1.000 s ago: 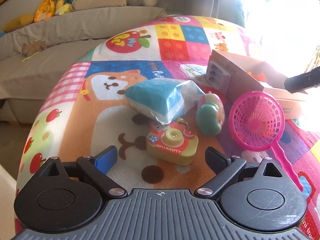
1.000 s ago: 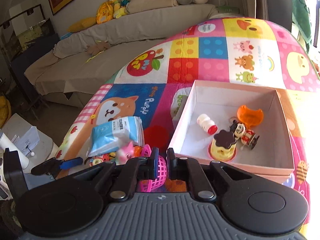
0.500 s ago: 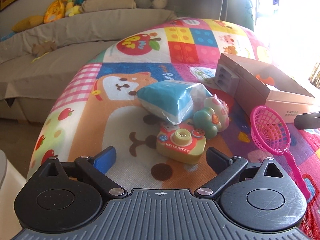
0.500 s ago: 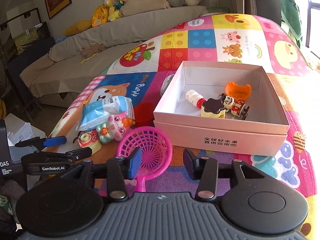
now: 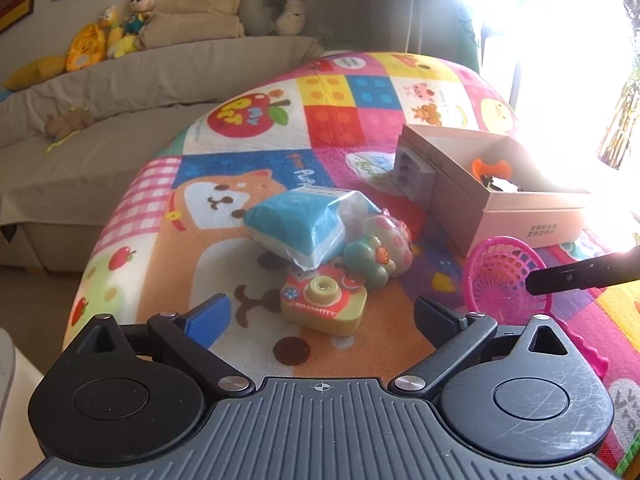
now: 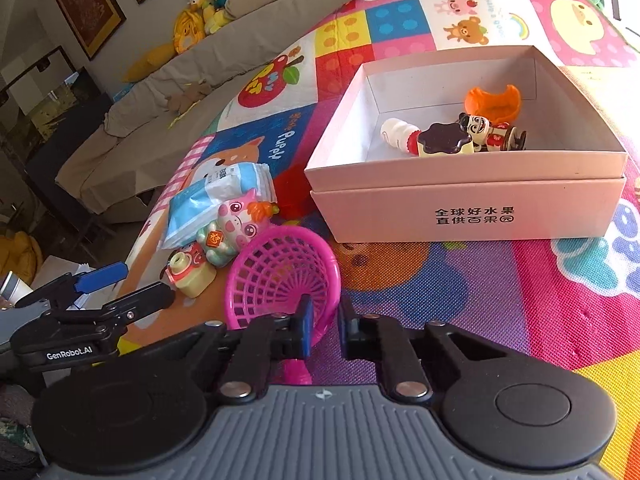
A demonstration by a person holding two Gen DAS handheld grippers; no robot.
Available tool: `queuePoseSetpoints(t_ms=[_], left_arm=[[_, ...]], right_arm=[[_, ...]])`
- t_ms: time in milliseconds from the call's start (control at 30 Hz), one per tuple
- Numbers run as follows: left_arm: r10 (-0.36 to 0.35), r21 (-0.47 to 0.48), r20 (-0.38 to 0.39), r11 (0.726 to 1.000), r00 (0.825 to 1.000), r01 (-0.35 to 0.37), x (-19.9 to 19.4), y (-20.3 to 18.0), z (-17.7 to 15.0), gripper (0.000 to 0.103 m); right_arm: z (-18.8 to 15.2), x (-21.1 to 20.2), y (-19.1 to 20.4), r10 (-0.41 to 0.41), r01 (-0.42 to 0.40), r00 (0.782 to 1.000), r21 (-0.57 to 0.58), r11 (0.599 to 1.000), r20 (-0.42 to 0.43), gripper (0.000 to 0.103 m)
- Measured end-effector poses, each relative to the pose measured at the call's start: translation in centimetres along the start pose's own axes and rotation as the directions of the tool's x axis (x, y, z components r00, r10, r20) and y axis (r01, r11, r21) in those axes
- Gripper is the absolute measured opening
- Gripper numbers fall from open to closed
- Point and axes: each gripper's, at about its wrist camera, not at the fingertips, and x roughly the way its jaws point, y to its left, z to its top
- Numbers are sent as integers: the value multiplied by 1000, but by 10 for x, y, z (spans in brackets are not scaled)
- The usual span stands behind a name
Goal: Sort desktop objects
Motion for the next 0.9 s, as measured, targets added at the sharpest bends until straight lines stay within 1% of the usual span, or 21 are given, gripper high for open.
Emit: queuePoseSetpoints(t_ms=[100, 167, 233, 300, 333, 367, 400, 433, 467, 533, 600, 633, 733, 800, 833, 867, 900], left_arm=[[-23, 18, -13, 1000, 1000, 23, 2, -6, -3, 101], [-37, 26, -19, 999, 999, 37, 4, -10, -4, 101], [-51, 36, -18, 998, 999, 52, 6, -14, -4, 101], [-56, 50, -15, 997, 998, 57, 10, -19, -1, 101], [-58, 58, -13, 997, 998, 59, 13, -22, 1, 101], [-60, 63, -9, 996, 998, 60, 14, -23, 3, 101], [-60, 67, -3, 996, 998, 60, 15, -25, 6, 101], [-59, 68, 4, 996, 998, 58, 15, -26, 8, 101], [-55, 66, 9, 996, 998, 54, 15, -26, 9, 101], [-36, 55, 16, 998, 999, 35, 15, -24, 12, 101], [-16, 40, 16, 999, 1000, 15, 15, -19, 13, 101], [-6, 32, 14, 999, 1000, 6, 15, -17, 13, 101], [19, 13, 8, 1000, 1000, -19, 14, -9, 13, 101], [27, 8, 6, 1000, 1000, -27, 12, -5, 12, 101], [30, 6, 4, 1000, 1000, -30, 11, -4, 12, 101], [34, 4, 3, 999, 999, -34, 10, -2, 11, 101], [36, 2, 1, 999, 999, -36, 10, -1, 11, 101]], right_arm=[[-3, -18, -7, -52, 52, 998, 7, 999, 28, 8], [-5, -29, -18, -107, 105, 993, 36, 994, 44, 8], [-8, -39, -30, -190, 186, 979, 60, 981, 79, 8], [-12, -47, -41, -269, 263, 957, 66, 963, 111, 9], [-14, -49, -43, -281, 275, 952, 60, 960, 122, 10], [-15, -51, -43, -277, 273, 953, 50, 961, 125, 16], [-19, -52, -42, -258, 257, 958, 26, 966, 127, 23], [-21, -53, -39, -236, 237, 963, 4, 971, 128, 43], [-24, -54, -31, -197, 205, 971, -43, 978, 134, 68], [-29, -53, -13, -141, 159, 980, -128, 979, 138, 84], [-34, -46, 13, -109, 143, 985, -262, 955, 137, 85], [-35, -39, 29, -110, 152, 984, -333, 931, 141, 85], [-40, -18, 57, -117, 176, 981, -452, 875, 156, 84], [-43, -5, 73, -90, 147, 987, -520, 841, 134, 71], [-44, 1, 80, -72, 120, 991, -547, 828, 109, 57], [-45, 7, 85, -64, 101, 994, -565, 819, 85, 50], [-45, 12, 90, -67, 95, 995, -580, 809, 70, 50]])
